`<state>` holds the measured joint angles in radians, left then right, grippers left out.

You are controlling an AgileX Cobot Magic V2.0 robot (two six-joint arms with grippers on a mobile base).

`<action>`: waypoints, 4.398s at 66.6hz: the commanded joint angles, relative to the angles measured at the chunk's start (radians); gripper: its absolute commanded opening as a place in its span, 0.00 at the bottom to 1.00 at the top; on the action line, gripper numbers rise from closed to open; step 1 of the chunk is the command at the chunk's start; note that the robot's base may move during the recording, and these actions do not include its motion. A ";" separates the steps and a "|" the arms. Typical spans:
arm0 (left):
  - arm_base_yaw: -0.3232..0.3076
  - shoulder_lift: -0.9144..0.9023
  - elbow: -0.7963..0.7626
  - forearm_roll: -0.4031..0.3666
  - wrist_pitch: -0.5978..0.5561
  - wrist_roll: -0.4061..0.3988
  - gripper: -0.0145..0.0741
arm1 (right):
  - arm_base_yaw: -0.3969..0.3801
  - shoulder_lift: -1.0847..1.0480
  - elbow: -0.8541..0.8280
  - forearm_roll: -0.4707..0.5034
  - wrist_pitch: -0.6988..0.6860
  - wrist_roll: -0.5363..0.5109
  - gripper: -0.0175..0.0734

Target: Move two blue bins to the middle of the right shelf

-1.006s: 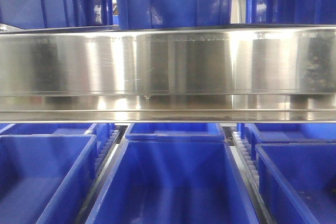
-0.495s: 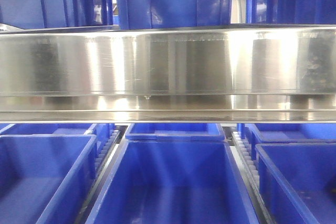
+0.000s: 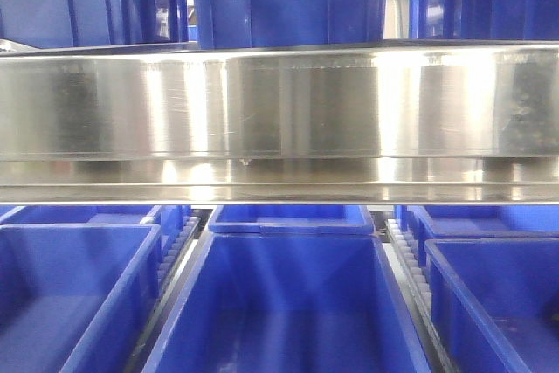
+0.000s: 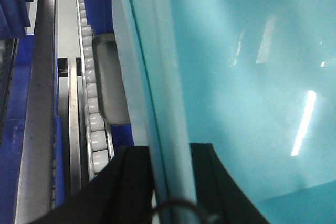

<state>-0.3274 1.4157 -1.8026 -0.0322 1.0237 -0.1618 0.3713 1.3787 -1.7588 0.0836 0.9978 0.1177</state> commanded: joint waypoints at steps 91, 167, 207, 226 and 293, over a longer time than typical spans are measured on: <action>-0.005 -0.021 -0.017 -0.049 -0.117 0.020 0.04 | 0.001 -0.013 -0.015 0.021 -0.086 -0.014 0.02; -0.005 -0.021 -0.017 -0.049 -0.133 0.020 0.04 | 0.001 -0.013 -0.015 0.021 -0.086 -0.014 0.02; -0.005 -0.021 -0.017 -0.049 -0.133 0.020 0.04 | 0.001 -0.013 -0.015 0.021 -0.086 -0.014 0.02; -0.005 -0.021 -0.017 -0.049 -0.134 0.020 0.04 | 0.001 -0.013 -0.015 0.021 -0.086 -0.014 0.02; -0.005 -0.021 -0.017 -0.049 -0.259 0.020 0.04 | 0.001 -0.013 -0.015 0.021 -0.086 -0.014 0.02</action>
<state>-0.3274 1.4157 -1.8026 -0.0319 0.9041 -0.1518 0.3681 1.3787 -1.7609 0.0702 0.9801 0.1177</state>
